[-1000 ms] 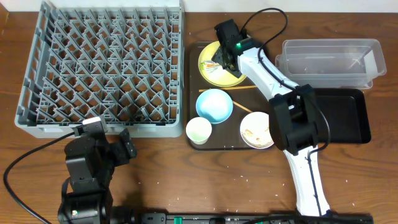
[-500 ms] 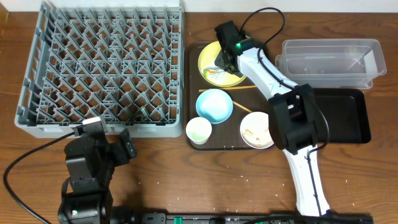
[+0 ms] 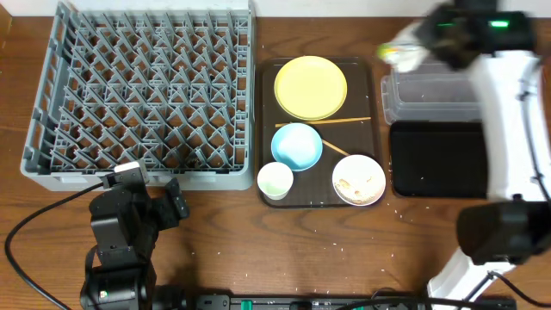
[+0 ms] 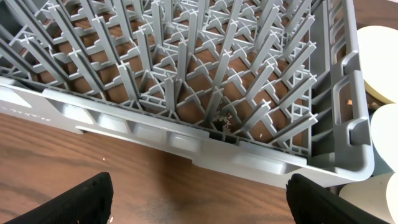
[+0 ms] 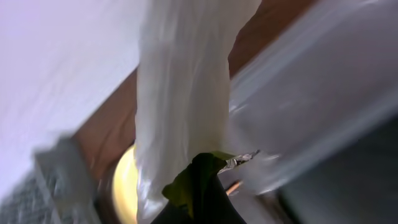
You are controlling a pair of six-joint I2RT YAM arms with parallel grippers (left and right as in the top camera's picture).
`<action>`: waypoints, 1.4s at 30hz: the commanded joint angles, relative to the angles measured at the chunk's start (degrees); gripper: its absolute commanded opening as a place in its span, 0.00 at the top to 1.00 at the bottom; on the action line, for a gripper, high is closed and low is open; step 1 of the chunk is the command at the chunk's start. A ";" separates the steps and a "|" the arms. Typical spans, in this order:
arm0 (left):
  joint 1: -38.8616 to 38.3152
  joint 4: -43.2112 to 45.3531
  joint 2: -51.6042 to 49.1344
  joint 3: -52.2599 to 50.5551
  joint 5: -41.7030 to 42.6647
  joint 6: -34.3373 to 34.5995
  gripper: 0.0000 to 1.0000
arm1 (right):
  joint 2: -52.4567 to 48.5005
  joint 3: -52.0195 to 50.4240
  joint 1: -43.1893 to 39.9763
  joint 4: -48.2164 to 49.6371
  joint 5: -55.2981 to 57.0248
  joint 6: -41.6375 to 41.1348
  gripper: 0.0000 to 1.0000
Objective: Sort waste into correct bins and load items into the dishwasher
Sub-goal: 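Carry the wrapper and napkin right and drop them into the clear bin, then reach the right gripper to the pink plate and grasp its rim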
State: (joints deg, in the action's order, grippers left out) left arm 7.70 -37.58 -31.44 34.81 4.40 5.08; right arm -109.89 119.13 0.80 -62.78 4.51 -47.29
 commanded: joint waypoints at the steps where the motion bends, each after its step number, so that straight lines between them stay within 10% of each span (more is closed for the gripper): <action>1: -0.13 -0.17 0.07 1.05 0.55 -0.33 0.10 | -3.72 -2.38 -4.61 -2.16 -0.04 -2.78 0.99; 8: -0.13 -0.15 0.07 1.05 0.55 -0.33 0.10 | -4.11 -14.97 -10.91 7.19 -0.04 -7.13 0.99; 14: -0.13 -0.15 0.07 1.05 0.55 -0.33 0.10 | -4.09 -18.75 -10.91 14.64 -0.79 -0.68 0.19; 16: -0.13 -0.17 0.07 1.05 0.55 -0.33 0.10 | -3.87 -16.96 -10.91 14.75 -2.51 3.74 0.14; 34: -0.13 -0.17 0.07 1.05 0.55 -0.33 0.09 | 4.83 -3.48 -0.63 -25.40 -18.08 35.82 0.09; 42: -0.13 -0.17 0.07 1.05 0.55 -0.33 0.09 | 4.87 -16.63 15.30 -21.53 -14.51 35.26 0.19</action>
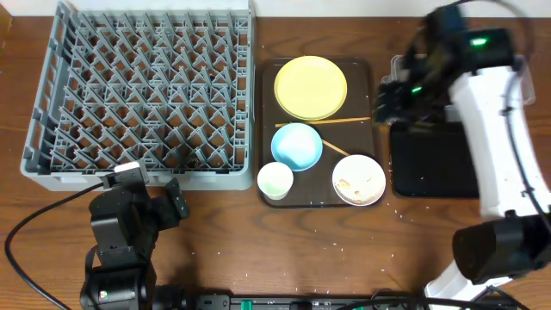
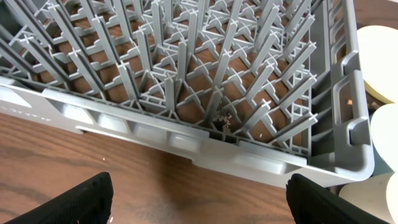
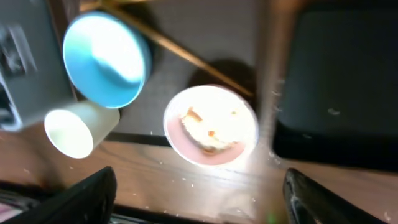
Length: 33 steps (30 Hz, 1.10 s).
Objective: Sort waste into correct bins and load items into the dishwasher
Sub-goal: 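Reach the right gripper to the pink plate and grasp its rim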
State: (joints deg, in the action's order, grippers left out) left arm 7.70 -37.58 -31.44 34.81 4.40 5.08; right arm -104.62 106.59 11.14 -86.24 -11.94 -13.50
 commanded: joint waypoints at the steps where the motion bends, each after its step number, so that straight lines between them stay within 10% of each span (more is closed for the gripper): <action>1: -0.13 -0.17 0.07 1.05 0.55 -0.33 0.10 | -0.39 -5.92 6.86 3.45 3.80 -0.07 0.19; 13: -0.13 -0.17 0.07 1.05 0.55 -0.33 0.09 | -0.39 -26.25 23.96 21.11 19.10 -14.32 0.37; 33: -0.13 -0.17 0.07 1.05 0.55 -0.33 0.09 | -0.33 -42.77 26.56 40.39 19.43 -4.22 0.99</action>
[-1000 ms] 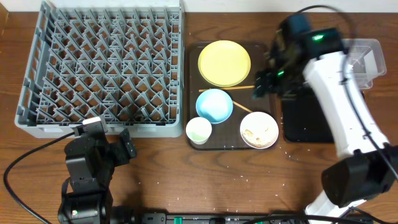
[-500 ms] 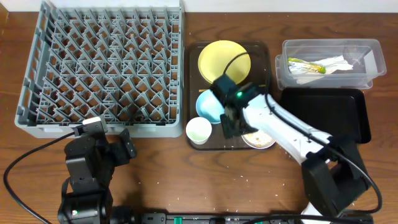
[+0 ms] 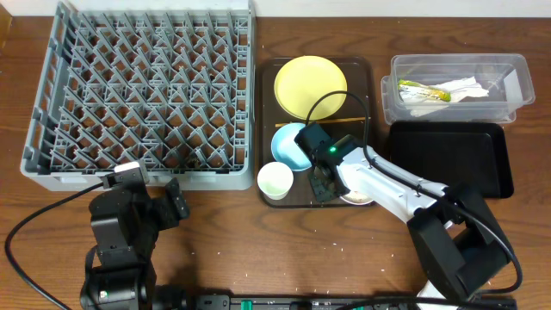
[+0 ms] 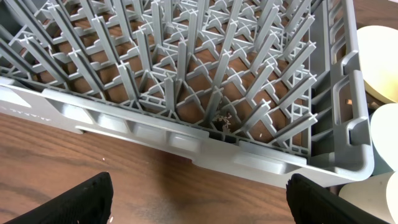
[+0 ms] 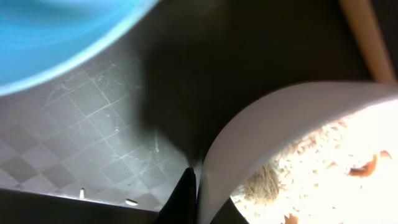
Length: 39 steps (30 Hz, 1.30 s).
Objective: Sort waste into correct bins and load items into the dishwasher
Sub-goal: 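Reach the right gripper to the pink plate and grasp its rim, then tip the pink plate over the black tray to dump the rice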
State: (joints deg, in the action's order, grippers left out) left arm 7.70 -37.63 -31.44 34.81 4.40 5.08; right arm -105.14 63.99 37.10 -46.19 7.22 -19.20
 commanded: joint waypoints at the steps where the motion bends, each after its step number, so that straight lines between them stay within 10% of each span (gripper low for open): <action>1: -0.13 -0.11 0.07 1.05 0.55 -0.33 0.09 | 0.28 -0.09 0.59 0.33 0.26 1.49 0.99; 15: -0.13 -0.11 0.07 1.05 0.55 -0.33 0.10 | 17.66 9.03 -5.20 -10.47 -2.99 0.39 0.99; 39: -0.13 -0.13 0.07 1.05 0.55 -0.33 0.10 | 23.76 -8.07 -60.54 4.04 -62.60 19.71 0.99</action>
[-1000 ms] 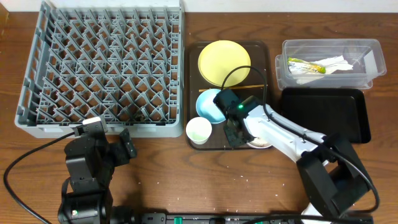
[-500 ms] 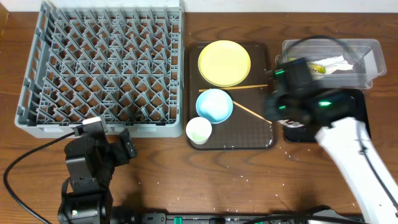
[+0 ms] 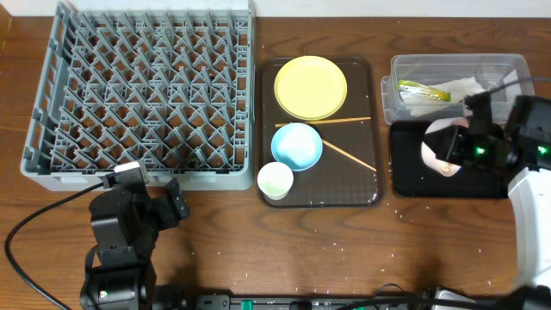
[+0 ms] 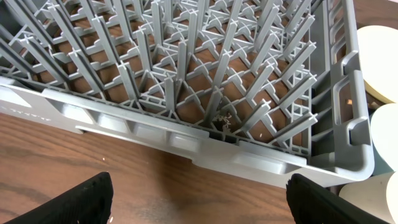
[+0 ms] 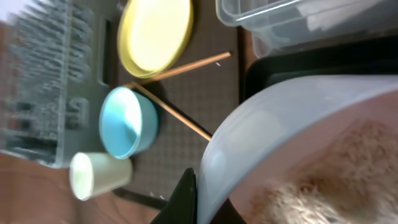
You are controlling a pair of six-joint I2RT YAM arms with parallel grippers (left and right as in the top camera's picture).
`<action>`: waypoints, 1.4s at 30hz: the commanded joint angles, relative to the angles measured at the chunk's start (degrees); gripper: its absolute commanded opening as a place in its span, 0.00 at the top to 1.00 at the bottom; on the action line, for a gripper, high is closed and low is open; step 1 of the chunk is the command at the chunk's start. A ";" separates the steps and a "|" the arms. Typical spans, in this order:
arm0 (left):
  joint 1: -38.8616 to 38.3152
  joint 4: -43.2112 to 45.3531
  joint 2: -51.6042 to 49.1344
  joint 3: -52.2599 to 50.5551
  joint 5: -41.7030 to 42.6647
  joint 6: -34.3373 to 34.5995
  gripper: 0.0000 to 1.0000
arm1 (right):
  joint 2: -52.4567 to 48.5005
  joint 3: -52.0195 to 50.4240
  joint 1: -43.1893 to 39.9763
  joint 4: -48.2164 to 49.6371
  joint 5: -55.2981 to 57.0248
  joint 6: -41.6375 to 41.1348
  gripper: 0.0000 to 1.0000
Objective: Sort waste into correct bins and load items into the dishwasher
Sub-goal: 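Tip the pink plate over the black tray to dump the rice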
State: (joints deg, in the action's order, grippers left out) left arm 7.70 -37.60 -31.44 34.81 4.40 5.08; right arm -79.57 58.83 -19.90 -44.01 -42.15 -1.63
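Note:
My right gripper [image 5: 196, 194] is shut on the rim of a white bowl [image 5: 298, 155] with food scraps in it. It holds the bowl tilted over the black bin [image 3: 448, 176]. The brown tray [image 3: 366, 194] carries a yellow plate [image 3: 310, 86], two wooden chopsticks [image 3: 349, 155], a blue bowl [image 3: 297, 145] and a white cup [image 3: 275, 180]. The grey dish rack [image 3: 142, 95] stands at the left with nothing in it. My left gripper [image 4: 198, 204] is open over the bare table, just before the rack's front wall [image 4: 186, 140].
Behind the black bin stands a clear plastic bin [image 3: 452, 86] holding a white wrapper and a green scrap. Crumbs lie scattered on the wooden table [image 3: 327, 250] in front of the tray. My left arm [image 3: 120, 232] sits at the front left.
The white bowl has left the tray's front right corner and now hangs tilted over the black bin, still in my right gripper. The left arm has not moved.
My right gripper first held a white wrapper with a green scrap near the clear bin. Then it was open between tray and bins. Later the wrapper lay in the clear bin and the gripper gripped the food bowl on the tray. Now the bowl is over the black bin.

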 commanded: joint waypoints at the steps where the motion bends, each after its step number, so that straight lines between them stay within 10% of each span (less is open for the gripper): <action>1: -0.13 -0.13 0.09 1.05 0.55 -0.33 0.10 | -2.69 -4.15 -4.98 3.19 -16.11 2.12 0.99; 14: -0.13 -0.13 0.07 1.05 0.55 -0.33 0.10 | -18.58 -7.52 -18.12 14.05 -47.21 -1.79 0.99; 31: -0.13 -0.13 0.07 1.05 0.55 -0.33 0.09 | -24.35 -7.50 -24.13 39.87 -47.17 -39.71 0.99; 42: -0.13 -0.13 0.07 1.05 0.55 -0.35 0.10 | -24.35 -7.54 -24.13 41.46 -46.34 -41.16 0.99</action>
State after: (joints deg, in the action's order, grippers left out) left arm 7.70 -37.63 -31.44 34.81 4.38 5.08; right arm -103.74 51.16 -43.64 -2.59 -87.09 -41.47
